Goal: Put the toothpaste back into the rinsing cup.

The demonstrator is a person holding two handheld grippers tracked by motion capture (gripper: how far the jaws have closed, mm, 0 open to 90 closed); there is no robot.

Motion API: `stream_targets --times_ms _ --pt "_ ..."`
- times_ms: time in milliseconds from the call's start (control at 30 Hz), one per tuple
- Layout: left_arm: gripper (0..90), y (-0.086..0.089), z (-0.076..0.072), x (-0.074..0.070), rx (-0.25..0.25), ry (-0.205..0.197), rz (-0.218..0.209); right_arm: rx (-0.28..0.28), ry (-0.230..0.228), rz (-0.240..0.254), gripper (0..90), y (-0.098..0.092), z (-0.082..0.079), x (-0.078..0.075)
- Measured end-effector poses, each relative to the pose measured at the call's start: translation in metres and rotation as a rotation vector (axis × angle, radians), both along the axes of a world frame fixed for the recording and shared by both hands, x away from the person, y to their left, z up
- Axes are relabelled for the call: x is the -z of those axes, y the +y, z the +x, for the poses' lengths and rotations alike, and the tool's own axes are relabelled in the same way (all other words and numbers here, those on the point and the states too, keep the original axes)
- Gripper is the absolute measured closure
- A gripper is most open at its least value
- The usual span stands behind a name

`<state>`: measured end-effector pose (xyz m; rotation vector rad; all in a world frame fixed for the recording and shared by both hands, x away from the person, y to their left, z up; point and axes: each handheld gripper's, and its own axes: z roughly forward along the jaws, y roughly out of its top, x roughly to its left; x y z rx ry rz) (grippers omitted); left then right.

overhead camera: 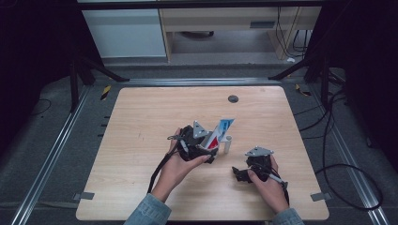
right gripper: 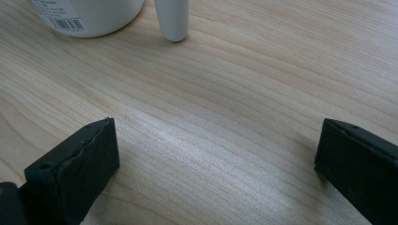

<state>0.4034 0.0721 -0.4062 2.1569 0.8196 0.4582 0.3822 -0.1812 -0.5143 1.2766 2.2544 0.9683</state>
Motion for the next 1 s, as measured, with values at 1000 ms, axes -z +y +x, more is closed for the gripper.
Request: stream_targets --times_ms 1000 --pt "6.7 0.102 0.002 0.01 -0.188 0.005 -0.006 0.0 0.0 0.0 0.4 0.0 0.0 0.0"
